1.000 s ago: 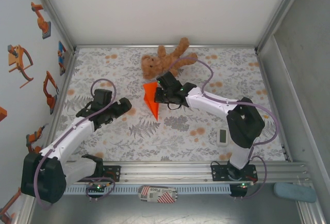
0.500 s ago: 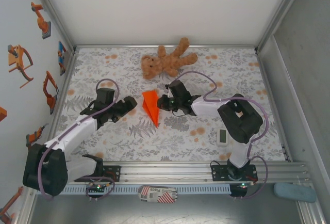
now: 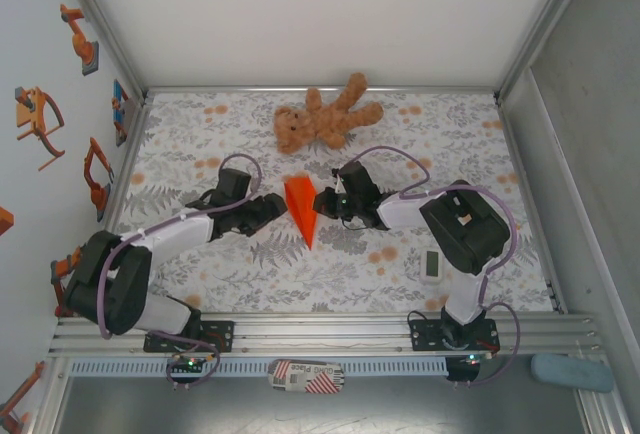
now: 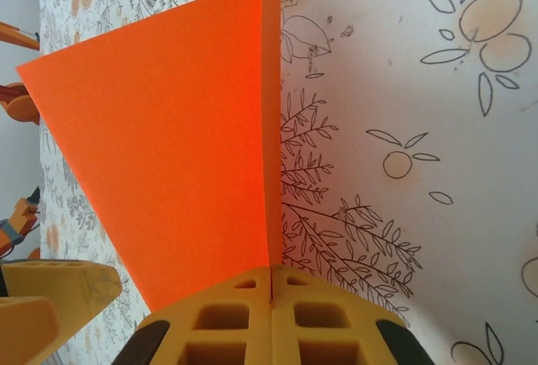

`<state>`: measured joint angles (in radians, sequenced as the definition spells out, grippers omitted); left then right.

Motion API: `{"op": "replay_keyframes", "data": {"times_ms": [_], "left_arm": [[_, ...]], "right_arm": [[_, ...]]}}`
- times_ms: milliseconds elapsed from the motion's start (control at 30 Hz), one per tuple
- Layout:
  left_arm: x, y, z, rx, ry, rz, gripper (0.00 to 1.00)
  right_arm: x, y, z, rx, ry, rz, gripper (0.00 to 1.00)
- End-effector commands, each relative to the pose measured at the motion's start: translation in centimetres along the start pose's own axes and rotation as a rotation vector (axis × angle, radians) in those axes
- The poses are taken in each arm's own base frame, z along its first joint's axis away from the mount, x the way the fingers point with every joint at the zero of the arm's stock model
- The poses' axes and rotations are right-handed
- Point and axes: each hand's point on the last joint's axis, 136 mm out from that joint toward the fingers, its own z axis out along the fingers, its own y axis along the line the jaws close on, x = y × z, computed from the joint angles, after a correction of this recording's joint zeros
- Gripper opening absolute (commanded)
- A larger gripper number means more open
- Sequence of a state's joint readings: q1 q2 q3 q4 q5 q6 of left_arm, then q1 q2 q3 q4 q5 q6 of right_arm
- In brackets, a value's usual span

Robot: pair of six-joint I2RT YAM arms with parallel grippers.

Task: Fold a paper plane with a square sheet of paper (pick it up from the middle)
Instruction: Turn over a paper plane at the center of the table.

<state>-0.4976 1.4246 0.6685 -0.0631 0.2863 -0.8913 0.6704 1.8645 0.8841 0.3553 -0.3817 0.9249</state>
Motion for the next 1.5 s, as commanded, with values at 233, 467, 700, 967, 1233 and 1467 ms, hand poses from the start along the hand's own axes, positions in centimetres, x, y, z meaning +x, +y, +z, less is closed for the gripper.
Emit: {"op": "replay_keyframes", "data": {"times_ms": [233, 467, 700, 967, 1233, 1467], "left_arm": [[-0.9, -2.5, 2.3, -0.011, 0.032, 0.01, 0.48], [-1.2, -2.5, 3.7, -0.031, 0.051, 0.009, 0.28], [-1.7, -3.0, 4.7, -0.027, 0.057, 0.023, 0.14], [-1.6, -2.7, 5.0, -0.039, 0.07, 0.04, 0.05], [-1.4, -2.7, 5.0, -0.036, 0.081, 0.055, 0.03], [-1.3, -2.7, 5.0, -0.038, 0.088, 0.061, 0.02]], "right_arm": [[0.1, -0.3, 0.2, -0.019, 0.005, 0.012, 0.0], [0.2, -0.4, 0.4, -0.02, 0.012, 0.016, 0.0], [-0.2, -0.3, 0.4, -0.025, 0.01, 0.019, 0.0], [-0.6, -1.0, 0.2, 0.013, 0.018, 0.007, 0.13], [-1.1, -1.4, 0.6, 0.037, 0.037, -0.019, 0.23], [-2.0, -1.5, 0.5, 0.031, 0.027, -0.03, 0.22]]}}
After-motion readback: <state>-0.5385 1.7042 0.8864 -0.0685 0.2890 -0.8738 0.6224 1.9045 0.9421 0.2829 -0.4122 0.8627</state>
